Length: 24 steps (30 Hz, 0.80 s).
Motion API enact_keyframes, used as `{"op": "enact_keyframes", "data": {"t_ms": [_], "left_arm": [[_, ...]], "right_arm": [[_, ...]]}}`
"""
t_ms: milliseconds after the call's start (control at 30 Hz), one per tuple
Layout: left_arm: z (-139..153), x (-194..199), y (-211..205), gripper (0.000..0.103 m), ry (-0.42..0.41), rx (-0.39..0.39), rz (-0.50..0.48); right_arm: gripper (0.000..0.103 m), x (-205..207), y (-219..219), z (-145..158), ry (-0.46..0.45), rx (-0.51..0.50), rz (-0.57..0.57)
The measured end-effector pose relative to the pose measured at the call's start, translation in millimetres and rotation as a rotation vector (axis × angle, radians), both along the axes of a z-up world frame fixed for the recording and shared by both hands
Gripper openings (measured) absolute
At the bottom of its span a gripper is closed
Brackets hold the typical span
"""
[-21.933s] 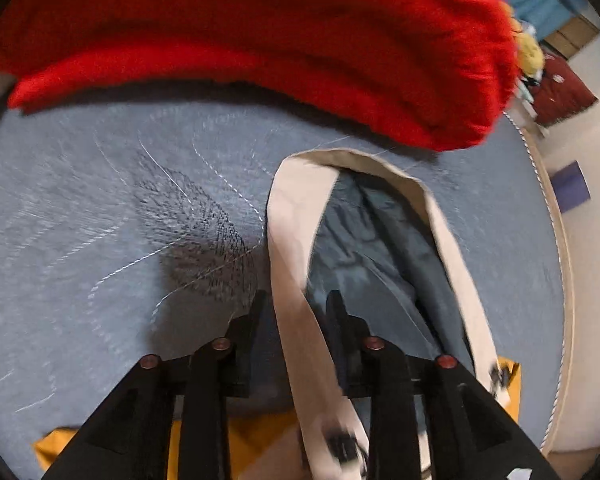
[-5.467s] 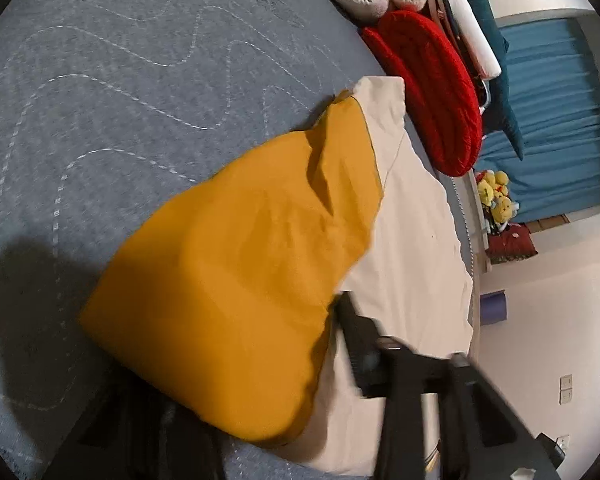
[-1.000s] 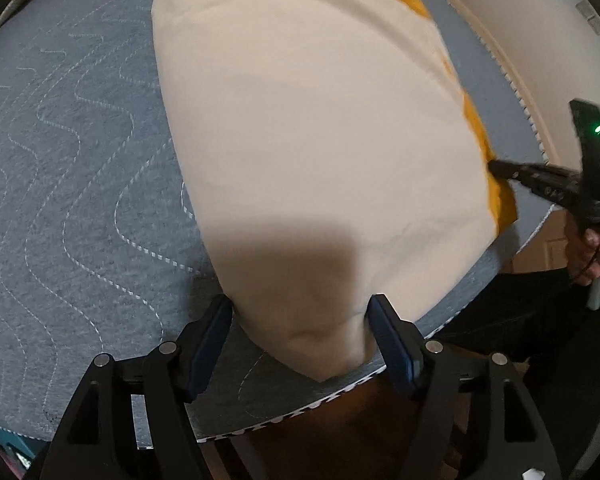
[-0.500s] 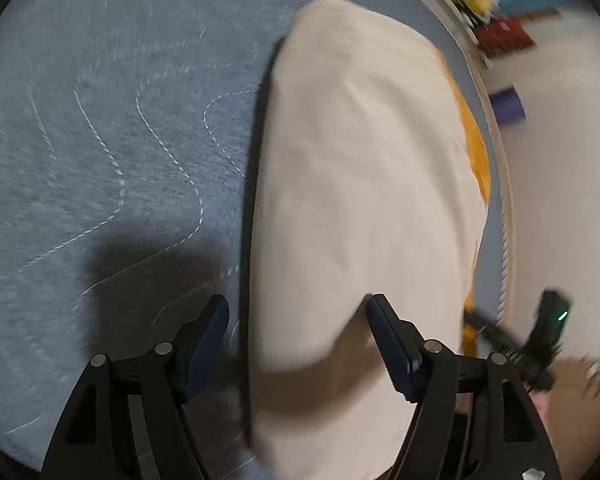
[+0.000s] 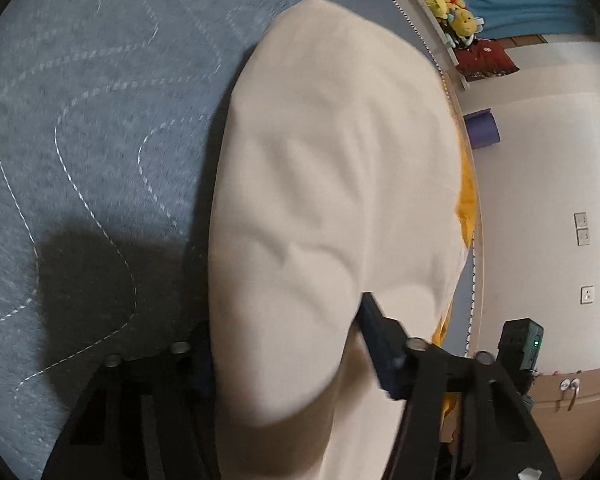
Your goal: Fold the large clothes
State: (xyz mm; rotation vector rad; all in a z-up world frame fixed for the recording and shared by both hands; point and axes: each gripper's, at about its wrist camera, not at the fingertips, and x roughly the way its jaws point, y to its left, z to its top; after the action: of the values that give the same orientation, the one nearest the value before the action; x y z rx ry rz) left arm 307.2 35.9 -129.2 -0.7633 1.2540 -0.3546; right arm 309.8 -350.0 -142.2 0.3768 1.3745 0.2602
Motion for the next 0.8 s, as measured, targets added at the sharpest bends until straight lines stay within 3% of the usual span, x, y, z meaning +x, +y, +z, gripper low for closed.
{"op": "enact_keyframes", "data": {"t_ms": [133, 233, 333, 400, 567, 800], "left_arm": [[28.4, 4.0, -4.0, 0.036, -0.085, 0.037, -0.024], [50.3, 6.1, 9.3, 0.036, -0.129, 0.138, -0.019], [50.1, 3.8, 31.7, 0.039, -0.120, 0.213, 0.009], [41.4, -0.7, 48.9, 0.043, -0.093, 0.223, 0.024], [27.1, -7.1, 69.0, 0.048, -0.031, 0.214, 0.030], [73.0, -31.1, 62.8, 0.048, -0.169, 0.304, -0.031]], "right_arm": [[0.013, -5.1, 7.2, 9.1, -0.024, -0.021, -0.013], [0.011, -2.3, 18.5, 19.3, -0.077, -0.004, -0.006], [0.010, -0.7, 39.8, 37.0, -0.158, 0.043, 0.012], [0.010, 0.9, 59.6, 48.7, -0.192, 0.051, 0.032], [0.010, -1.1, 85.5, 48.1, -0.167, -0.006, 0.058], [0.012, -18.0, 69.7, 42.0, -0.150, -0.092, 0.031]]}}
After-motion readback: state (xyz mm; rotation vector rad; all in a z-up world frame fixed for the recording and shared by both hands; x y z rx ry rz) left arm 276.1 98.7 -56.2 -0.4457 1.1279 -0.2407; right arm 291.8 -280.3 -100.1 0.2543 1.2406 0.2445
